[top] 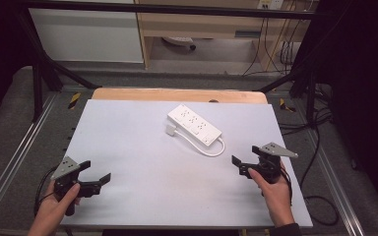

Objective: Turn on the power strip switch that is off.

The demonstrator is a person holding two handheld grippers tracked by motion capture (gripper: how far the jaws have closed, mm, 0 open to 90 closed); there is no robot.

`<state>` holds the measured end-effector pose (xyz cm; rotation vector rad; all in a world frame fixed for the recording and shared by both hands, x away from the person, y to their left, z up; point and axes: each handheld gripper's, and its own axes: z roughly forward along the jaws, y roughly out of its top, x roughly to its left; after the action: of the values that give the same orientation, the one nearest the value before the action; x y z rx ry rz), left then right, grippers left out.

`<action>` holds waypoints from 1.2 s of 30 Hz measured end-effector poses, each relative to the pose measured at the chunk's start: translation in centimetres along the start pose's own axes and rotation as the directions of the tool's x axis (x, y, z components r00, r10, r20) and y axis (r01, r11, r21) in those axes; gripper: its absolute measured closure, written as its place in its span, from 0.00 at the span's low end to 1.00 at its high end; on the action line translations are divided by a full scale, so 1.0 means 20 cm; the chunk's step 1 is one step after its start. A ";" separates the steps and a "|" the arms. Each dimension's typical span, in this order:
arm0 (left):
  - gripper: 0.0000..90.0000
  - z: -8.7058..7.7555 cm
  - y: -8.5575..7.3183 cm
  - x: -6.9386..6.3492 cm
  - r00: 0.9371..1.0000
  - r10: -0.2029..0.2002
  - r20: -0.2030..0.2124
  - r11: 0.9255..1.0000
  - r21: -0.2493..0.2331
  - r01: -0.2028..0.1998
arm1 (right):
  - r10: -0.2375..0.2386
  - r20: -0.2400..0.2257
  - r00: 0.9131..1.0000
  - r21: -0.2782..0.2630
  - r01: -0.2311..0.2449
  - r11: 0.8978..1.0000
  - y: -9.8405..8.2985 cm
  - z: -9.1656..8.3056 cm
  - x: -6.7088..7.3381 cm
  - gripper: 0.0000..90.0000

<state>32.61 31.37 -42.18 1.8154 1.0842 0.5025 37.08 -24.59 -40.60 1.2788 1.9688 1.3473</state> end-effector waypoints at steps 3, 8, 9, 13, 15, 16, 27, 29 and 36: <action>0.07 -0.01 -0.01 0.00 1.000 0.002 -0.002 1.000 0.004 -0.002 | -0.003 -0.004 1.000 0.010 0.003 1.000 -0.01 0.01 0.01 0.09; 0.07 -0.01 0.00 0.01 1.000 -0.005 -0.009 1.000 -0.004 0.005 | -0.003 -0.004 1.000 0.012 0.003 1.000 0.02 0.03 0.02 0.07; 0.07 -0.01 0.00 0.01 1.000 -0.005 -0.010 1.000 -0.005 0.005 | -0.003 -0.007 1.000 0.012 0.004 1.000 0.02 0.03 0.02 0.07; 0.07 -0.02 0.00 0.00 1.000 -0.003 -0.009 1.000 -0.003 0.003 | -0.016 -0.002 1.000 0.016 0.016 1.000 0.05 0.05 0.02 0.07; 0.07 -0.02 0.00 0.00 1.000 -0.005 -0.001 1.000 -0.009 0.005 | -0.012 0.003 1.000 0.019 0.012 1.000 0.07 0.06 0.00 0.07; 0.07 -0.02 0.00 0.00 1.000 -0.004 -0.004 1.000 -0.009 0.004 | -0.014 0.007 1.000 0.014 0.014 1.000 0.08 0.06 0.00 0.08; 0.07 -0.02 -0.01 0.01 1.000 -0.020 0.010 1.000 -0.011 0.020 | -0.014 -0.019 1.000 0.011 0.014 1.000 0.17 0.12 0.01 0.09; 0.07 -0.02 -0.01 0.01 1.000 -0.021 0.006 1.000 -0.010 0.021 | -0.018 -0.018 1.000 0.006 0.018 1.000 0.19 0.13 0.01 0.09; 0.07 -0.02 -0.01 0.01 1.000 -0.017 0.004 1.000 -0.003 0.017 | -0.038 -0.035 0.999 0.023 0.039 0.999 0.26 0.19 0.05 0.07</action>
<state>32.33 31.75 -42.19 1.8026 1.0944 0.4897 41.78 -21.37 -37.45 1.2295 2.0281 1.3400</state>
